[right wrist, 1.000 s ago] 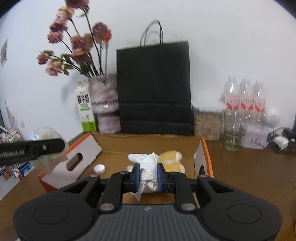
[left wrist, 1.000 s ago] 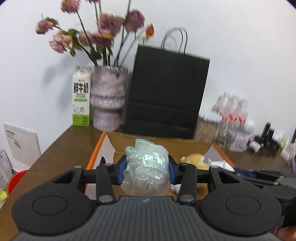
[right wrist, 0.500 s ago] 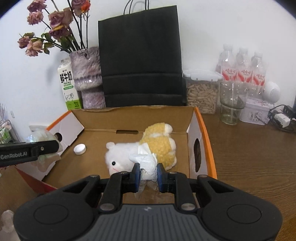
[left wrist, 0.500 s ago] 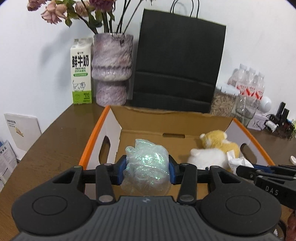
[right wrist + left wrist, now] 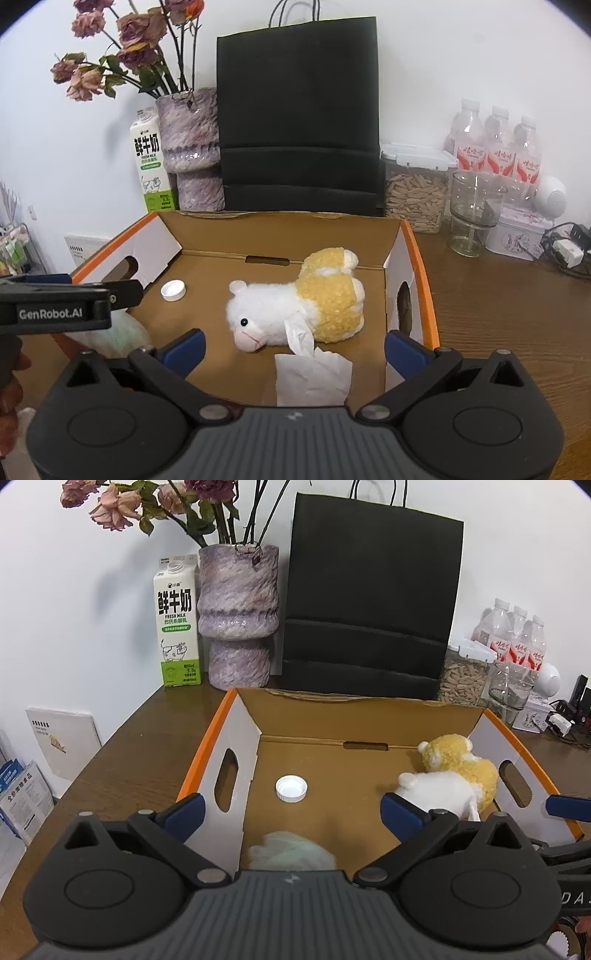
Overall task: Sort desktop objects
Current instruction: 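Drop the plastic bag and tissue into the cardboard box, opening both grippers, then grasp the tissue on the white container with the left gripper while the right gripper grasps the black cable, then carry the tissue and black cable toward the cardboard box, then drop the tissue and black cable into the box, opening both grippers, then grasp the white plastic container with the left gripper while the right gripper grasps a white bottle cap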
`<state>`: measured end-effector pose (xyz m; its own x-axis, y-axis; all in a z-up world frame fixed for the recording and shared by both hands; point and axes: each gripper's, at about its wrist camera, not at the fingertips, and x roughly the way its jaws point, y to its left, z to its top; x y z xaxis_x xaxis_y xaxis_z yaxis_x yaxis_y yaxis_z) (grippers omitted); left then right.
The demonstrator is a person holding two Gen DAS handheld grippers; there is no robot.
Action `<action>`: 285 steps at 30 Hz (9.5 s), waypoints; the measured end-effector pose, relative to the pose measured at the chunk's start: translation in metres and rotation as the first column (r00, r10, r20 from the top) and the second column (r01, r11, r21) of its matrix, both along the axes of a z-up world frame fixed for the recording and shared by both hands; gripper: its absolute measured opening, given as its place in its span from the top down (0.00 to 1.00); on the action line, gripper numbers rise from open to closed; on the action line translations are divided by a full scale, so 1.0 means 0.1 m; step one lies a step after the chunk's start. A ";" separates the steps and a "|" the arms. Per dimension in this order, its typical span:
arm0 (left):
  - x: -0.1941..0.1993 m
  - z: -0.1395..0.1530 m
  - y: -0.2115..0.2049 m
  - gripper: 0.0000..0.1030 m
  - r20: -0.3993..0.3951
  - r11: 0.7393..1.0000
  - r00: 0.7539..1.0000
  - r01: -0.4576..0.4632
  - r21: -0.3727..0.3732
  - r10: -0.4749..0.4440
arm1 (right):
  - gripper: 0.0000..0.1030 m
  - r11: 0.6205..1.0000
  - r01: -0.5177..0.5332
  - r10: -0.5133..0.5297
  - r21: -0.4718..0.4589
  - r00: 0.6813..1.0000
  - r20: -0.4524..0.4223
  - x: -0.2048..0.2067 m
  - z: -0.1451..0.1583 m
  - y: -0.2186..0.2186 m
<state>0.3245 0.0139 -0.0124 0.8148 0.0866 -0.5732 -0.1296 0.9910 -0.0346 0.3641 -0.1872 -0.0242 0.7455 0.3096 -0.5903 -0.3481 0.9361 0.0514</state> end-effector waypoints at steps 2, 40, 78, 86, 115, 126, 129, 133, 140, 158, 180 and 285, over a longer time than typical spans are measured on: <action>0.00 0.00 0.00 0.00 -0.002 1.000 1.000 -0.007 0.003 0.007 | 0.00 1.000 0.008 -0.008 -0.005 1.000 0.002 0.00 0.00 0.00; -1.18 0.19 0.18 0.00 0.110 1.000 0.994 0.010 -0.002 -0.010 | 0.00 1.000 -0.004 0.005 -0.003 0.992 0.128 -1.00 0.38 -0.31; -1.45 -0.38 0.20 0.36 0.079 0.992 0.990 0.117 -0.049 -0.113 | 0.00 0.996 0.068 -0.071 -0.056 0.996 -0.056 -1.09 -0.60 -0.58; -1.50 -0.40 0.20 0.70 0.109 0.990 0.986 0.132 -0.055 -0.125 | 0.00 0.996 0.071 -0.074 -0.055 0.996 -0.056 -1.08 -0.59 -0.59; -1.55 -0.41 0.31 0.84 0.128 0.990 0.989 0.088 -0.109 -0.074 | 0.15 0.997 0.066 -0.067 -0.039 0.998 -0.016 -1.15 -0.55 -0.59; -1.56 -0.41 0.31 0.84 0.131 0.992 0.990 0.072 -0.104 -0.058 | 0.16 0.998 0.068 -0.068 -0.004 0.997 0.031 -1.22 -0.47 -0.63; -1.56 -0.40 0.31 0.84 0.136 0.992 0.989 0.068 -0.103 -0.054 | 0.16 0.997 0.069 -0.070 0.017 0.996 0.047 -1.25 -0.43 -0.65; -1.56 -0.36 0.31 0.84 0.146 0.992 0.988 0.064 -0.106 -0.049 | 0.16 0.997 0.060 -0.063 0.044 0.995 0.074 -1.30 -0.34 -0.66; -1.56 -0.20 0.29 0.84 0.179 0.990 0.982 0.082 -0.117 -0.061 | 0.16 0.996 0.041 -0.049 0.075 0.993 0.111 -1.31 -0.15 -0.63; -1.13 0.49 -0.04 0.84 0.318 0.990 0.941 0.138 -0.041 -0.118 | 0.16 0.993 -0.019 -0.008 0.120 0.976 0.219 -0.82 0.53 -0.28; -0.03 0.31 0.10 0.84 0.226 0.996 0.971 0.087 -0.012 -0.082 | 0.16 0.997 -0.053 0.047 0.050 0.991 0.128 0.24 0.19 0.43; -1.84 -0.45 -0.11 0.00 0.085 0.985 0.983 0.160 0.059 -0.165 | 0.00 0.997 0.066 -0.065 -0.039 0.997 0.038 -1.84 -0.44 -0.69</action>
